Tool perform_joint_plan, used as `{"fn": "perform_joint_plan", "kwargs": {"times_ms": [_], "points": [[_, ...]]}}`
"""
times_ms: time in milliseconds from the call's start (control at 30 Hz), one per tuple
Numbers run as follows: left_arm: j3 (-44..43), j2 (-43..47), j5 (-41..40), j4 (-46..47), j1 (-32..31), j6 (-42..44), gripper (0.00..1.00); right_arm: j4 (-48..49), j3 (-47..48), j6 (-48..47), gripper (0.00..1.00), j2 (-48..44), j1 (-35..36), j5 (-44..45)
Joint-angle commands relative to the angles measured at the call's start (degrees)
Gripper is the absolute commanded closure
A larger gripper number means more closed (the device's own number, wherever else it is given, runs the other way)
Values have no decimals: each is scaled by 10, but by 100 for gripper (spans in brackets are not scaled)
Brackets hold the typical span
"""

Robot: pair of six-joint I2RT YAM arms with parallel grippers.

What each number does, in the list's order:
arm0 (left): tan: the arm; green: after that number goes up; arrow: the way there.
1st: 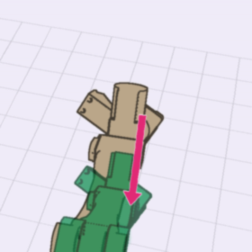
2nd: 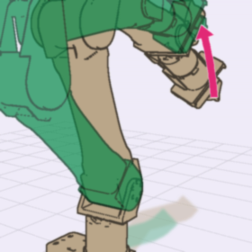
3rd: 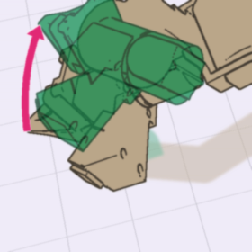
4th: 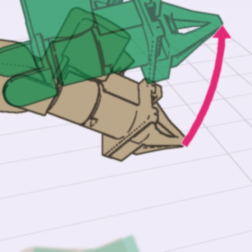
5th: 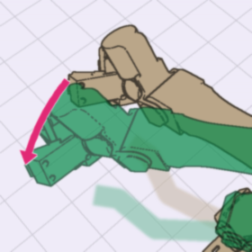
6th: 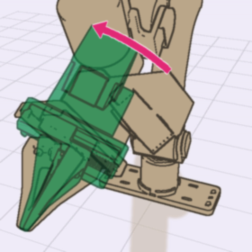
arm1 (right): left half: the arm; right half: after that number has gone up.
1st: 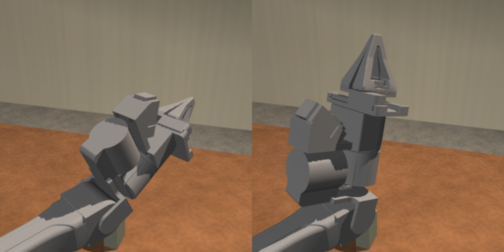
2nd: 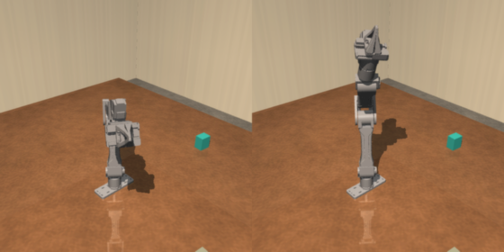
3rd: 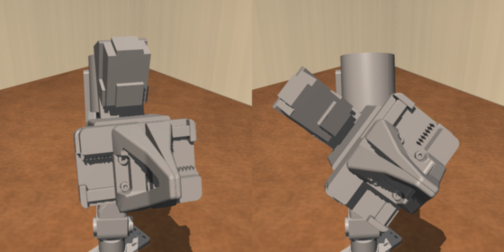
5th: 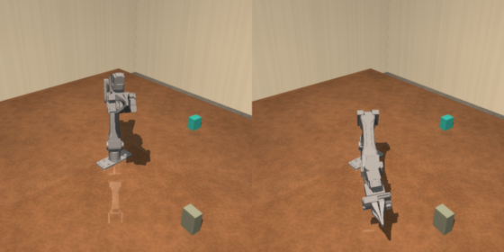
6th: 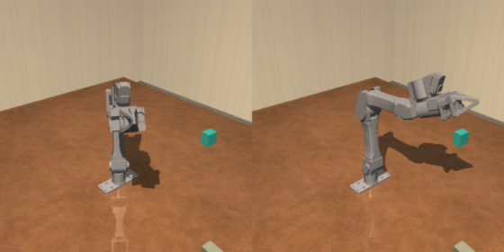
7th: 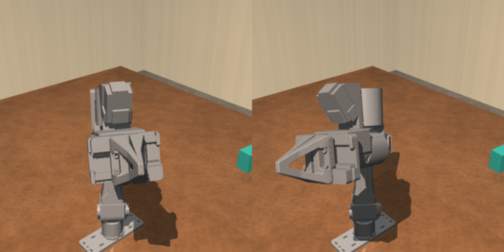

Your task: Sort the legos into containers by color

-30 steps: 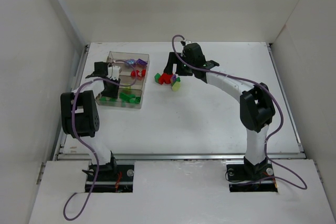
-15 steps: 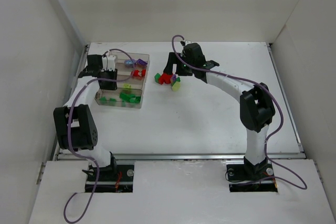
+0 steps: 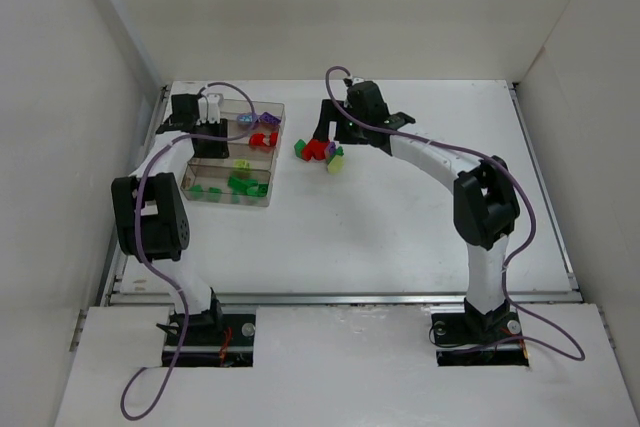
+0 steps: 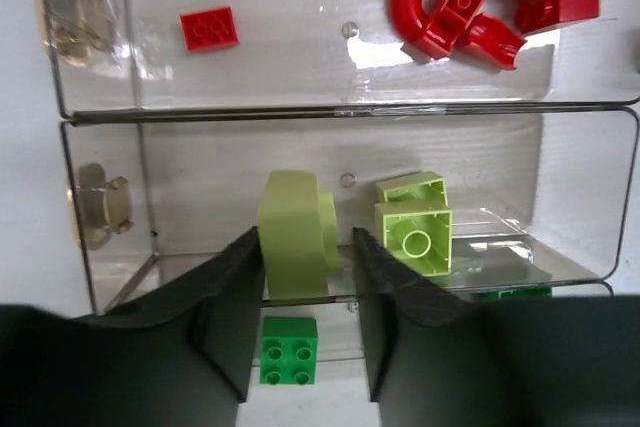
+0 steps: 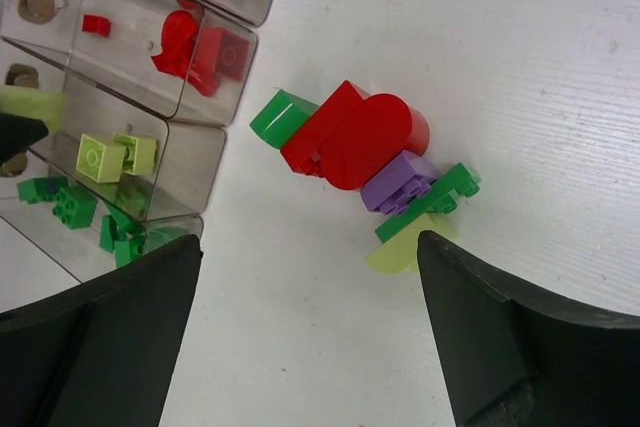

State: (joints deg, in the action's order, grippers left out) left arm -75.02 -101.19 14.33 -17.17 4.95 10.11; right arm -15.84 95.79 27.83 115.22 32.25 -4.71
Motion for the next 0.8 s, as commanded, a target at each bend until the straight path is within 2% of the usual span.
{"fn": "perform_joint_plan", "kwargs": {"times_ms": [0,33,67,100,200,400,600,667,767], "points": [[-11,6,1,2,1,-5,62,2,29,-8,6,-1,-3,16],[-6,6,1,7,1,-5,52,2,29,-8,6,-1,-3,16],[-6,6,1,7,1,-5,47,-3,34,-8,4,-1,-3,16],[-6,6,1,7,1,-5,43,-3,34,-8,0,-1,-8,16],[-27,6,-11,1,1,-19,33,-17,41,-8,0,-1,-8,23],[-32,63,-36,1,1,-25,32,-56,46,-8,0,-1,-8,98],[7,165,-169,1,1,-4,30,-127,79,-14,0,48,-8,67],[44,198,-216,1,1,3,29,-117,46,18,0,47,-8,56],[101,266,-243,23,1,8,23,-75,-9,56,0,39,-14,56]]}}
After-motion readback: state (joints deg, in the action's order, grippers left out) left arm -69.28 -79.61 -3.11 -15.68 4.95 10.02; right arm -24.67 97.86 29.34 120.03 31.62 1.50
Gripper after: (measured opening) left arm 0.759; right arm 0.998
